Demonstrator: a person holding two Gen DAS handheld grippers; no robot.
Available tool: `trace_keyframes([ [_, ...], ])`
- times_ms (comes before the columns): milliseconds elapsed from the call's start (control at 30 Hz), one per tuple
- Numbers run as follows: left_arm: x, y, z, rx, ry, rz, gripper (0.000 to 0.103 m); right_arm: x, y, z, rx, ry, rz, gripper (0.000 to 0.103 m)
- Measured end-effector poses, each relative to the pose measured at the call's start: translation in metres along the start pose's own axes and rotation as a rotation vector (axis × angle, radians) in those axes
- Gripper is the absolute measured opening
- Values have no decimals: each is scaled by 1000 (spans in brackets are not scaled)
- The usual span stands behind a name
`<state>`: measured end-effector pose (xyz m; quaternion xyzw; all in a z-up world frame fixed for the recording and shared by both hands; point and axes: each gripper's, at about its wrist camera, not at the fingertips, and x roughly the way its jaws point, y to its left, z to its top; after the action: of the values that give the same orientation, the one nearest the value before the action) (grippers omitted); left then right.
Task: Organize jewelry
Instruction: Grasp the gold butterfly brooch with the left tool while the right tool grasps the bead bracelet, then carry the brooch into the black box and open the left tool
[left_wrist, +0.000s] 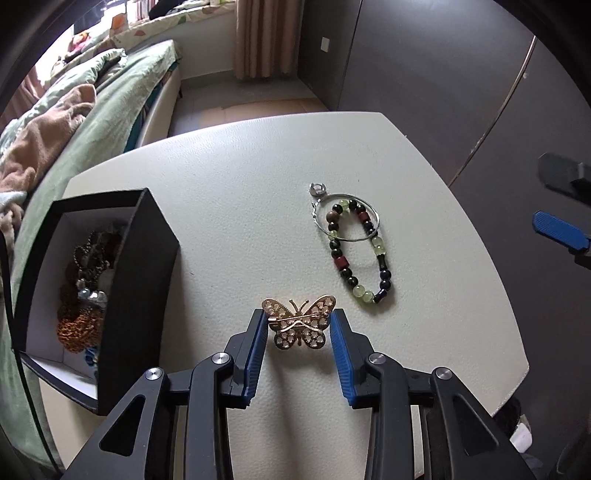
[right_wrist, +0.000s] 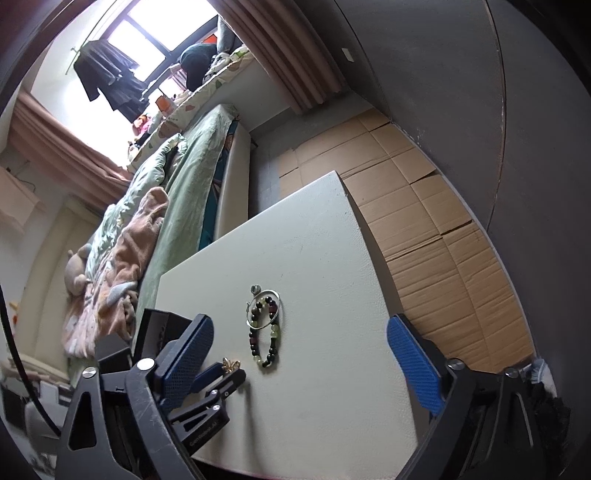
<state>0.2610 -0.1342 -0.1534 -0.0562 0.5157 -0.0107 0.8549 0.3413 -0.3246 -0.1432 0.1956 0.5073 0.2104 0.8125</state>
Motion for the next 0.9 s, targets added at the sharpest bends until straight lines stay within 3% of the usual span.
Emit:
trace_keyframes([
  [133, -18, 13, 8, -43, -42, -35, 36, 25, 10, -2, -2, 67, -11, 63],
  [433, -59, 36, 19, -86, -132, -94, 36, 69, 27, -5, 13, 153, -20, 35],
  [900, -95, 73, 30, -139, -209, -148, 36, 117, 21, -3, 134, 223, -40, 16],
])
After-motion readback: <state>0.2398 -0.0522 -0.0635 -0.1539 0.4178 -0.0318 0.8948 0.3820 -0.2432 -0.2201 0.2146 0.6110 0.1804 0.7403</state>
